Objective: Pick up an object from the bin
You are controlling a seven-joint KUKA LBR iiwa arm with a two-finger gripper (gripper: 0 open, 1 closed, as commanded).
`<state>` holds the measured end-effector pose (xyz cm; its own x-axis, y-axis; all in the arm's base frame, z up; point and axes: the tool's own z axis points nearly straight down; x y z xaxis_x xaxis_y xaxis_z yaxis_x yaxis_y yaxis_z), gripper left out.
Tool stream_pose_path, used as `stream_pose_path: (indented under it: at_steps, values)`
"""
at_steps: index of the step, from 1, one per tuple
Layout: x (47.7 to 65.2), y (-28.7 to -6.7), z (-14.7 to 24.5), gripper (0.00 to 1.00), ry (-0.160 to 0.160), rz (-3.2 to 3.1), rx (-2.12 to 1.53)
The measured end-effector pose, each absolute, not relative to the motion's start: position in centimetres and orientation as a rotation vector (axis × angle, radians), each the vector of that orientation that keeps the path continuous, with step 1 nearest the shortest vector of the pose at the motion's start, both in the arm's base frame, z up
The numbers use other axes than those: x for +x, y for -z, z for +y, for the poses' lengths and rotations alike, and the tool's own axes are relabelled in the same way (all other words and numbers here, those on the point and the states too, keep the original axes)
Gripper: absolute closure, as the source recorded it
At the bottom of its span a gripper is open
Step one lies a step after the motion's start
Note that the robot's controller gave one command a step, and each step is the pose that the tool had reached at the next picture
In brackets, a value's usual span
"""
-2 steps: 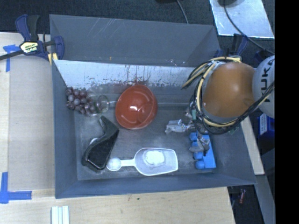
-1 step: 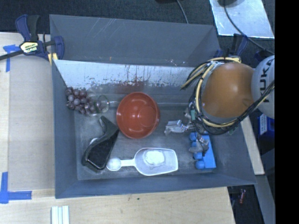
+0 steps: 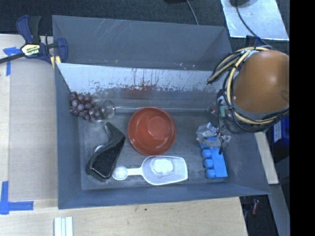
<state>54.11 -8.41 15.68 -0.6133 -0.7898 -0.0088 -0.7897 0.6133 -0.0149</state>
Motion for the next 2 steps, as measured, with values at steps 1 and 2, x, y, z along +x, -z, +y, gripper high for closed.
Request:
stream_pose_path:
  at_steps: [1,2]
  values:
    - [54.1,-15.7,-8.4,1.0,0.015,2.809,-1.375]
    - [54.5,-23.2,-10.8,1.0,0.026,2.711,-1.544]
